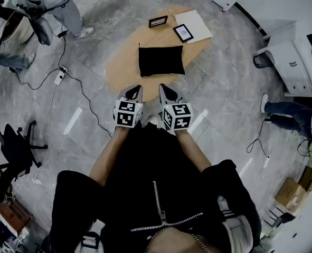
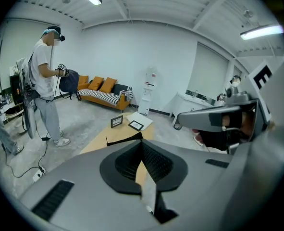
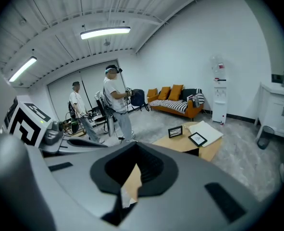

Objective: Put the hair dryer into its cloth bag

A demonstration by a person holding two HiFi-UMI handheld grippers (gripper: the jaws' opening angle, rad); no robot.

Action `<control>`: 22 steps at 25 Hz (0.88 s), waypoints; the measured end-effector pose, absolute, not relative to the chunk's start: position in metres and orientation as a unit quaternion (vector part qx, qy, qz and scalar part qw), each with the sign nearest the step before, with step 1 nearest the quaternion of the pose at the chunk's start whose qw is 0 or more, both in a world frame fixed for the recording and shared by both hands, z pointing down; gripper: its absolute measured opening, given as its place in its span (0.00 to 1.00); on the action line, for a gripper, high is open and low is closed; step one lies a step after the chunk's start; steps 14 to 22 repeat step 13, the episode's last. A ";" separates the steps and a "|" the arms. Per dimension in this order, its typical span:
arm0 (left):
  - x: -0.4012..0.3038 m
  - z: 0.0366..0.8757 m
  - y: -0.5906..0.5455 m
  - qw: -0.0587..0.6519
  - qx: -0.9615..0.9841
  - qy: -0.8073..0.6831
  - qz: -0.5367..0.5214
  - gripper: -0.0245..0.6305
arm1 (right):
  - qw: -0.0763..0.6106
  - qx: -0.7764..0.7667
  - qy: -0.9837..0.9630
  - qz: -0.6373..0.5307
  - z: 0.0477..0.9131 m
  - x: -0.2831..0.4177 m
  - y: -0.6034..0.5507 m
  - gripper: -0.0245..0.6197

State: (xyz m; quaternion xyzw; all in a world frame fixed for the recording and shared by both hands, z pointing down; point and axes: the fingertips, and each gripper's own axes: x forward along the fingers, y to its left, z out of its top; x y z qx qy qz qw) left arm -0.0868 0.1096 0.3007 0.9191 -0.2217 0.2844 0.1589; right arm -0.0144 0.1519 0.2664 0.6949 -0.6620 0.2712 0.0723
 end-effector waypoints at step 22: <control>-0.102 0.297 0.124 0.153 0.916 -0.224 0.294 0.06 | 0.072 0.686 -0.673 0.268 0.262 -0.027 0.163 0.05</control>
